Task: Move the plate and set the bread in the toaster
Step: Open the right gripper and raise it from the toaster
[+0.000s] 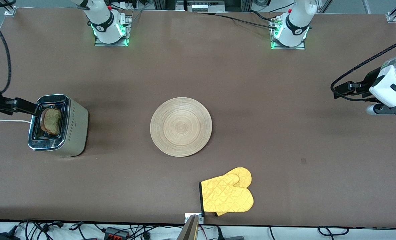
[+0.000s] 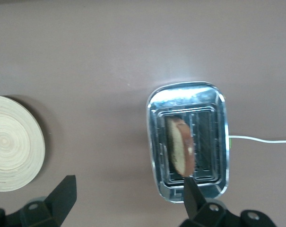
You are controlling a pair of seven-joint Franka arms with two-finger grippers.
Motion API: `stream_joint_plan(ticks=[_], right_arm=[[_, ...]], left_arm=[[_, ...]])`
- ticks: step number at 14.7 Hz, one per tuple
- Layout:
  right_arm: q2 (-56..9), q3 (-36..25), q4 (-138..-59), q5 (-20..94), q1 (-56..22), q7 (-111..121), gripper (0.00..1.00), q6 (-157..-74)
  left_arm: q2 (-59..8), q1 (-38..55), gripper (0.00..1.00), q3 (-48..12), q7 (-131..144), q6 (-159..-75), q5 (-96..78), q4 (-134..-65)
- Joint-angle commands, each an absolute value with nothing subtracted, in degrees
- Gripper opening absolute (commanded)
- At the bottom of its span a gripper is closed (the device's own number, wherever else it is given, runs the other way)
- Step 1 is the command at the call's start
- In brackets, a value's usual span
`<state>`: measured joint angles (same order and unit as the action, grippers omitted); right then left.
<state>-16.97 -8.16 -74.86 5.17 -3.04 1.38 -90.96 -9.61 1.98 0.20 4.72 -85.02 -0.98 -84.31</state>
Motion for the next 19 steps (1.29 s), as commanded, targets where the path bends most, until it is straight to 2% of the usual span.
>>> stream_joint_plan(ticks=[1,5,6,8,11,13,19], right_arm=[[-15.1,-1.4,-76.3,3.1,3.2,1.1,1.00,-91.5],[-13.6,-1.3,-78.1,1.2,3.1,1.5,1.00,-91.5],[-11.6,-1.2,-80.9,1.0,3.0,1.5,1.00,-92.0],[-5.7,-1.1,-90.7,-0.8,2.9,1.7,1.00,-98.8],[-0.5,-1.0,-97.7,-1.0,2.9,2.3,1.00,-99.3],[0.3,-1.0,-98.1,-1.0,2.9,2.3,1.00,-97.1],[0.4,-0.9,-98.0,-1.0,2.8,2.1,1.00,-97.5]], left_arm=[[-8.3,1.8,1.00,0.1,4.9,-85.4,-1.0,-85.9],[-8.3,1.8,1.00,0.1,4.7,-85.6,-1.0,-85.9],[-8.3,1.8,1.00,0.1,4.7,-85.6,-1.0,-85.9],[-8.3,1.8,1.00,0.2,4.7,-85.6,-1.0,-85.9],[-8.3,1.8,1.00,0.2,4.7,-85.7,-1.0,-85.9],[-8.3,1.8,1.00,0.2,4.7,-85.7,-1.0,-85.9],[-8.5,1.8,1.00,0.2,4.7,-86.1,-1.1,-85.9]])
